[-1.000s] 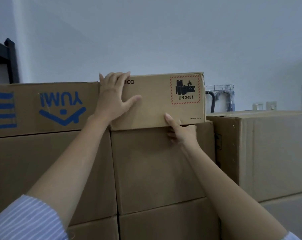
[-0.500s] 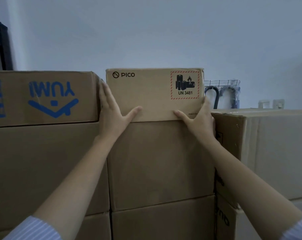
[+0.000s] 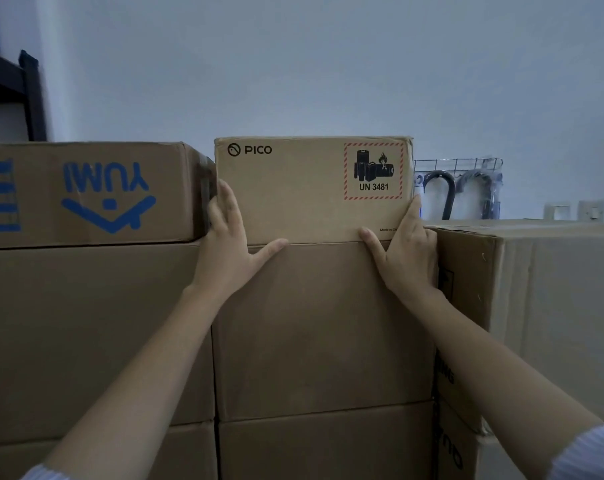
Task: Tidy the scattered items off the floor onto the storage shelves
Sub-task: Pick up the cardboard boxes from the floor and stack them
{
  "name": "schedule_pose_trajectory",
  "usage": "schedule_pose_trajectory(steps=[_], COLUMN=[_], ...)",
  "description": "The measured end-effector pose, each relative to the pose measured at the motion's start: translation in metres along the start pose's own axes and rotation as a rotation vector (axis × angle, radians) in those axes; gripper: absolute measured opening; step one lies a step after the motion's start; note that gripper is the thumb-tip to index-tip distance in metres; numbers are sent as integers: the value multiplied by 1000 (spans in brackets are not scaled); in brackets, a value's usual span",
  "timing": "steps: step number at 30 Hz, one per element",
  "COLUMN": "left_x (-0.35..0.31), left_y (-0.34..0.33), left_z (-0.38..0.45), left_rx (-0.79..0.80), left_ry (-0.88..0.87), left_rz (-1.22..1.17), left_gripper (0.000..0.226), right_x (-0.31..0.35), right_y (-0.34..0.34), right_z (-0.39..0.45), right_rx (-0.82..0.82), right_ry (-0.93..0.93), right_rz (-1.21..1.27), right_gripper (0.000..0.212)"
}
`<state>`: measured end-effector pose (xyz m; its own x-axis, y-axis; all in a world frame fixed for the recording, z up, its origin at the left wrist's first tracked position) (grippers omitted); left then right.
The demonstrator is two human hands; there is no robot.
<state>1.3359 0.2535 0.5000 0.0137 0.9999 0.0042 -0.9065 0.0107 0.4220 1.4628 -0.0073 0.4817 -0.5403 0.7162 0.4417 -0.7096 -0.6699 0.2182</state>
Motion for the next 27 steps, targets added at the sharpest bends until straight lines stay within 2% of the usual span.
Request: schedule_pose_trajectory(steps=[5,19,25,27], left_x=[1,-5,-10,-15], left_y=[-2,-4,0,5], left_z=[-6,-17,-40,-54], left_rx=[-22,-13,-59,-109], left_ry=[5,152,170,188], left_rz=[55,-3,-64,-107], left_gripper=[119,115,96,89], right_x=[-3,-8,-6,2], right_y=[-5,-7,-4,3], right_z=[1,0,-2,-13], right_rx=[-7,53,177,158], right_ry=[15,9,27,56], right_rz=[-28,29,94,78], right_gripper=[107,104,105,100])
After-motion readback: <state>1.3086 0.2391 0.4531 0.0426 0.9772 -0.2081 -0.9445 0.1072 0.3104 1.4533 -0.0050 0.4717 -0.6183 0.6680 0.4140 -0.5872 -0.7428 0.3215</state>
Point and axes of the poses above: each hand's wrist, its own z-axis towards the middle knuckle, its own y-axis out of the back of the hand, x = y × z, the point moved 8 cm from there along z, towards the middle knuckle, and after that the axes turned 9 degrees about -y, right-handed, at the moved point
